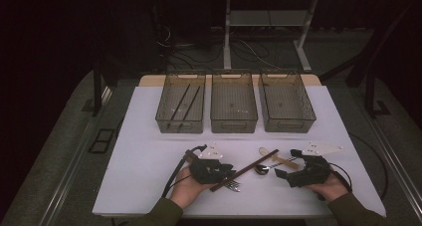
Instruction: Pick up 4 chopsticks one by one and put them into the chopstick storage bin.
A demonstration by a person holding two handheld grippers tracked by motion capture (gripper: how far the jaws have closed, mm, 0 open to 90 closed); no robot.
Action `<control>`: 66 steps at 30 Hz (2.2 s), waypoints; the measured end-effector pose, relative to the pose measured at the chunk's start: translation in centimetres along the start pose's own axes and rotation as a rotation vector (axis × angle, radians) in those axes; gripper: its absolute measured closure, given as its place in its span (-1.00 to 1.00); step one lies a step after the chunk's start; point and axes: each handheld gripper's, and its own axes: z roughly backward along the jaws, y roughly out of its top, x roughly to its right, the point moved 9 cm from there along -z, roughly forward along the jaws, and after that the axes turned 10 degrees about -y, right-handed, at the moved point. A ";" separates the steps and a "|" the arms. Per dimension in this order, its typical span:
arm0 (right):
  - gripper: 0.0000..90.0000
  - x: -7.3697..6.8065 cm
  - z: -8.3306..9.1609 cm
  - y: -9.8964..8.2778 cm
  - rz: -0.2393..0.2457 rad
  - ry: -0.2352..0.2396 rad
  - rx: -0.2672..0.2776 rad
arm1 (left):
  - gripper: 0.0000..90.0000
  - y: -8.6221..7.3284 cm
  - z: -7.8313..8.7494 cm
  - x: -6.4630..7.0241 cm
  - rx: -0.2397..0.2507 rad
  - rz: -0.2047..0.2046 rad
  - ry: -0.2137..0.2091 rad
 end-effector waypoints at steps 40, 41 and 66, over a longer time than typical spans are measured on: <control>-0.95 0.0 0.0 0.0 0.002 0.002 0.003 | 0.71 -1.3 -1.2 -0.9 -0.113 -0.063 0.083; -0.95 0.0 0.0 0.0 0.002 0.002 0.003 | 0.73 -1.3 -1.2 -1.0 -0.113 -0.067 0.089; -0.95 0.0 0.1 0.0 0.002 0.006 0.005 | 0.85 -0.6 -0.5 -0.8 -0.059 -0.052 0.090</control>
